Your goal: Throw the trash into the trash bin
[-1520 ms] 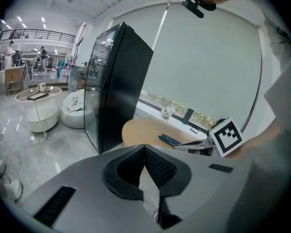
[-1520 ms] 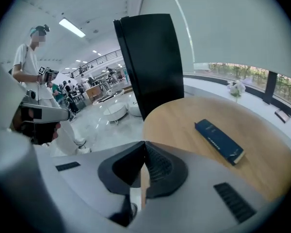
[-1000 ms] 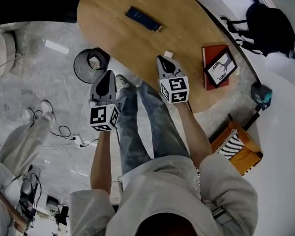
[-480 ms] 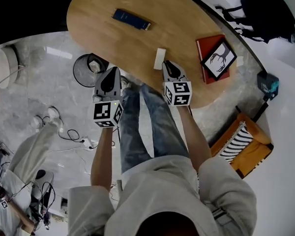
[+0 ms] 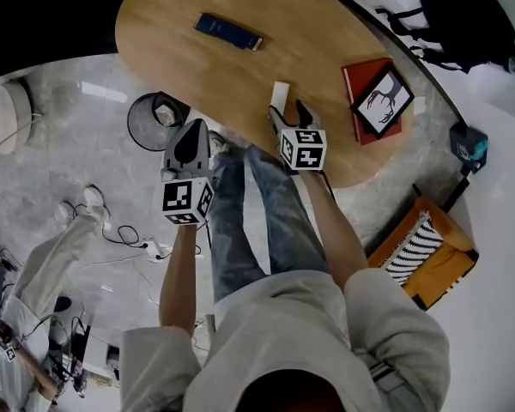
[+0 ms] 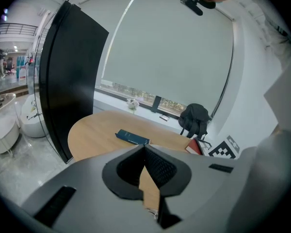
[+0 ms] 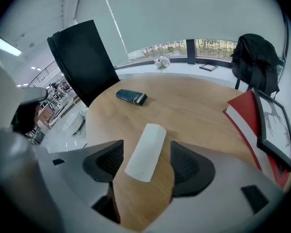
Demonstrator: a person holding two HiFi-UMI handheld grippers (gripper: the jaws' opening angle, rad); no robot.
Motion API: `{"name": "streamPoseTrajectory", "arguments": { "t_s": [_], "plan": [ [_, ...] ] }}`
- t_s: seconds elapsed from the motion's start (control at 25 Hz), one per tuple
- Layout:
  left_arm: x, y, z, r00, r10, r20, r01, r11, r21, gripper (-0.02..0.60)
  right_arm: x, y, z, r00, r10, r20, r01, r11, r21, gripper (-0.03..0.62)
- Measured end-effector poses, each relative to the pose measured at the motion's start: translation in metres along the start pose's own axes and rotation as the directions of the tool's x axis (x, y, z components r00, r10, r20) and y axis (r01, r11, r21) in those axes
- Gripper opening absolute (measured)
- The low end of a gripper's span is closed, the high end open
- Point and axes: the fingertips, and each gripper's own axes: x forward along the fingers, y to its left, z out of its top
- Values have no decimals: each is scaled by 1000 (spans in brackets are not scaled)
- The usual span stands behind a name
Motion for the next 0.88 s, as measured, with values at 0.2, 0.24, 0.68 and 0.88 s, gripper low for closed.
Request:
{"name": "streamPoseTrajectory", "arguments": {
  "t_s": [0.2,0.24,0.68,0.88],
  "plan": [
    [-9,8,-5,1000,23,-1,-23,1000,-11,18,21,-2,-1,999,-26,-46,27,1000,1,293],
    [-11,9,-6,1000,26,0,-26,1000,-13,18,24,-3,-1,998,-33,-52,33,999,2,293],
    [-24,18,-10,998,57,14,-56,998,-32,18,42,-6,-8,991,-45,-124,47,999,13,227],
    [-27,21,-10,998,67,22,-66,997,-42,18,36,-3,-3,993,-25,-111,23,999,-24,163]
  ]
}}
